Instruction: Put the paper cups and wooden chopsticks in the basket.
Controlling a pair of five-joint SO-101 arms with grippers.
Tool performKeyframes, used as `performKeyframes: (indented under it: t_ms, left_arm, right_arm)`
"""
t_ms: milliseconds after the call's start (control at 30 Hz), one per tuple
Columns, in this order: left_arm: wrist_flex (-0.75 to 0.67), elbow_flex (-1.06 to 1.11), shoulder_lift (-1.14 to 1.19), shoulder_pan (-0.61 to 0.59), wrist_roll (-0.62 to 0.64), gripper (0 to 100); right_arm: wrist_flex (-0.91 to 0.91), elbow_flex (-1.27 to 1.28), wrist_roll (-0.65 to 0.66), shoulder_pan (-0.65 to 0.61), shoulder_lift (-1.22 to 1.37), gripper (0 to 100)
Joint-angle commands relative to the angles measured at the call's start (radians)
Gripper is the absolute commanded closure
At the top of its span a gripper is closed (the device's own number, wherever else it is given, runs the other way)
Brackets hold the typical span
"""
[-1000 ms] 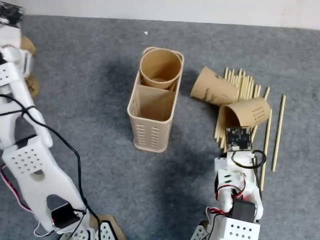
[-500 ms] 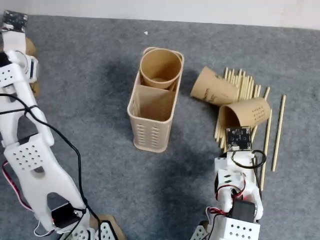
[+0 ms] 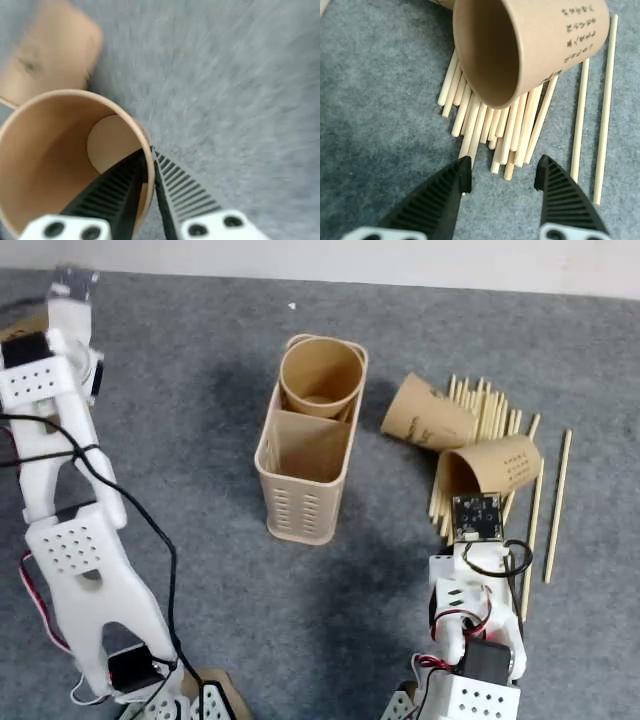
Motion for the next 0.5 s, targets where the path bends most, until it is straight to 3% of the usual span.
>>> performKeyframes:
  t_ms: [0,67,167,300,467]
  left_arm:
    - [0.201,-0.278,-0.151,0.153,-0.005,100]
    - [0.281,-0.404,-0.208,0.254,-0.005,100]
    - [0.281,-0.492,-0.306,0.394,0.02,100]
    - [0.276,-0.483,-0.375,0.579,0.015,100]
    - [0.278,-0.369,-0.381,0.705,0.091,100]
  right_arm:
    - [-0.012,0.068,0.014,-0.01,-0.01,77.9]
    - [-0.012,0.068,0.014,-0.01,-0.01,77.9]
    - [-0.012,0.068,0.014,-0.01,-0.01,77.9]
    - [-0.012,0.068,0.014,-0.01,-0.01,77.9]
    - [-0.012,0.068,0.014,-0.01,-0.01,77.9]
